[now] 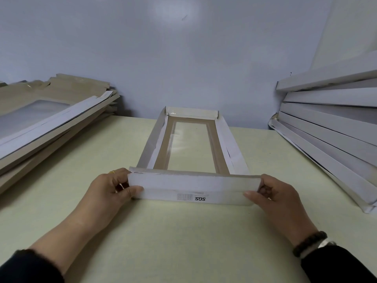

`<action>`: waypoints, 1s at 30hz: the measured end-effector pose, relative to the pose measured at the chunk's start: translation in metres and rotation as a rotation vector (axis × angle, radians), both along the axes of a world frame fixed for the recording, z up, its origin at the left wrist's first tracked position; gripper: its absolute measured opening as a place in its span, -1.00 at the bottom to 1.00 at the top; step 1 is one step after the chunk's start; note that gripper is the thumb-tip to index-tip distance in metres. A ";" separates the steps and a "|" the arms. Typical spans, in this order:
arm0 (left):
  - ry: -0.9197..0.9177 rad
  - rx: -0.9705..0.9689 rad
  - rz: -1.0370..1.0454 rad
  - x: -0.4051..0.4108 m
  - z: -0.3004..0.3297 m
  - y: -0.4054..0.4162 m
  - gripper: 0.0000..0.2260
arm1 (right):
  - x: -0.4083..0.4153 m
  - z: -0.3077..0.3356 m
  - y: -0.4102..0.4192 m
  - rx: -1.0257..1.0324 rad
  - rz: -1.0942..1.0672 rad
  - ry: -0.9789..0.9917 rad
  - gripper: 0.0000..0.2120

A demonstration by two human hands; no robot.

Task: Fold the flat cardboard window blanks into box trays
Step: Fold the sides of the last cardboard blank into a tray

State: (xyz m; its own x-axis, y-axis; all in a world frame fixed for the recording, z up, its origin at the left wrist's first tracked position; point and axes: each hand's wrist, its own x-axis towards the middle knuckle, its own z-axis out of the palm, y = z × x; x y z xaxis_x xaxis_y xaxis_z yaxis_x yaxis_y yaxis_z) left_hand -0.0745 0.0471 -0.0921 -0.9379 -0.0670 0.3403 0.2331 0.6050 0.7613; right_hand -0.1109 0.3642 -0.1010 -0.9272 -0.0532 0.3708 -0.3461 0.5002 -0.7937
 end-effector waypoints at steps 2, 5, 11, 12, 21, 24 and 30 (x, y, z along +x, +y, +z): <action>-0.031 0.039 -0.004 0.000 -0.001 0.000 -0.84 | -0.001 -0.001 -0.001 -0.066 0.007 -0.025 -0.82; -0.041 0.057 0.004 0.001 -0.001 0.003 -0.85 | -0.002 -0.002 0.000 -0.211 0.007 -0.054 -0.71; 0.023 0.163 0.111 0.001 -0.005 0.012 -0.68 | -0.003 -0.006 -0.002 -0.181 -0.073 -0.005 -0.62; 0.044 0.145 0.134 0.001 -0.007 0.013 -0.66 | -0.003 -0.006 -0.002 -0.142 -0.072 0.018 -0.65; 0.067 -0.172 0.030 0.006 -0.004 0.013 -0.62 | 0.005 -0.001 -0.003 0.200 -0.033 0.160 -0.77; 0.085 -0.307 0.023 0.005 -0.007 0.011 -0.67 | 0.007 0.001 -0.002 0.213 -0.007 0.131 -0.82; 0.083 -0.374 0.018 0.003 -0.008 0.009 -0.86 | 0.007 -0.001 -0.002 0.301 -0.006 0.112 -0.87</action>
